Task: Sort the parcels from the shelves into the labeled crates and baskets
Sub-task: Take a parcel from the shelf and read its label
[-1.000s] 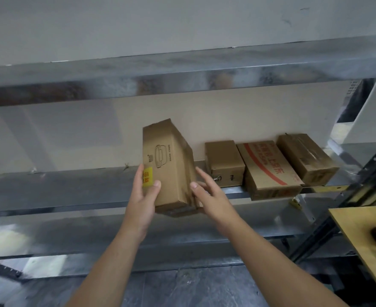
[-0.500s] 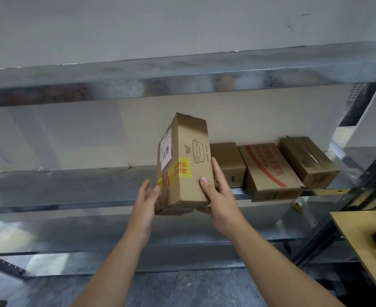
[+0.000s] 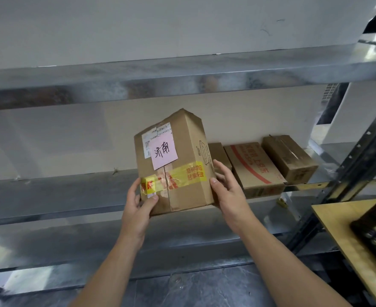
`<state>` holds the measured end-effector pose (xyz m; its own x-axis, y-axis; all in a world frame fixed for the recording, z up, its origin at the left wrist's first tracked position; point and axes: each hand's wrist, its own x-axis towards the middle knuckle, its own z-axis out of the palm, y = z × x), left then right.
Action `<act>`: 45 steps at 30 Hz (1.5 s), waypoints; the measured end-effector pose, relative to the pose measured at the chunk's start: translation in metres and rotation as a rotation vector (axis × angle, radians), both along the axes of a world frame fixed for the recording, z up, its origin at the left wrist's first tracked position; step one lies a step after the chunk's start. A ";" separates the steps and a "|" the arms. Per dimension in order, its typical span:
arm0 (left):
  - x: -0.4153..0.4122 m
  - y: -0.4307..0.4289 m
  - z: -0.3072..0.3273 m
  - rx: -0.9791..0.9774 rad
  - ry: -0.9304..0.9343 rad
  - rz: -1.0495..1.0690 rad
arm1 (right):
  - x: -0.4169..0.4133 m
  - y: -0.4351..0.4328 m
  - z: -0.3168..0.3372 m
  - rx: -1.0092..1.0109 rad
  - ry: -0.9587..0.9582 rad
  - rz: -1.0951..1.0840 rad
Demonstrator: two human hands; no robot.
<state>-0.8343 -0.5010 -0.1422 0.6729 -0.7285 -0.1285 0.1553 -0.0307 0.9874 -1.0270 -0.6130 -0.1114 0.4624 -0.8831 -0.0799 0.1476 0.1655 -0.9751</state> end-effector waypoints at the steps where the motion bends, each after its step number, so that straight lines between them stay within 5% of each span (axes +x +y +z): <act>1: 0.001 0.001 -0.001 -0.007 -0.055 0.008 | 0.000 -0.002 0.000 -0.060 0.066 -0.030; 7: 0.006 0.008 0.010 -0.057 -0.342 0.084 | 0.007 -0.003 -0.007 -0.181 0.229 -0.100; 12: 0.017 0.024 0.018 -0.046 -0.542 0.129 | 0.025 0.013 0.001 -0.154 0.127 0.045; 22: 0.074 0.088 0.021 0.033 -0.655 0.266 | 0.113 0.057 0.000 -0.257 0.188 0.180; 35: 0.211 0.296 0.038 0.340 -0.788 0.557 | 0.319 0.210 -0.011 -0.254 0.182 0.459; 45: 0.290 0.472 0.039 0.796 -1.025 0.738 | 0.453 0.355 -0.013 -0.284 0.162 0.720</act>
<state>-0.5445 -0.0289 -0.1031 0.8905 -0.1607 0.4257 -0.3577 -0.8255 0.4365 -0.5743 -0.2585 -0.1242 0.9299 -0.3677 -0.0115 -0.0485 -0.0917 -0.9946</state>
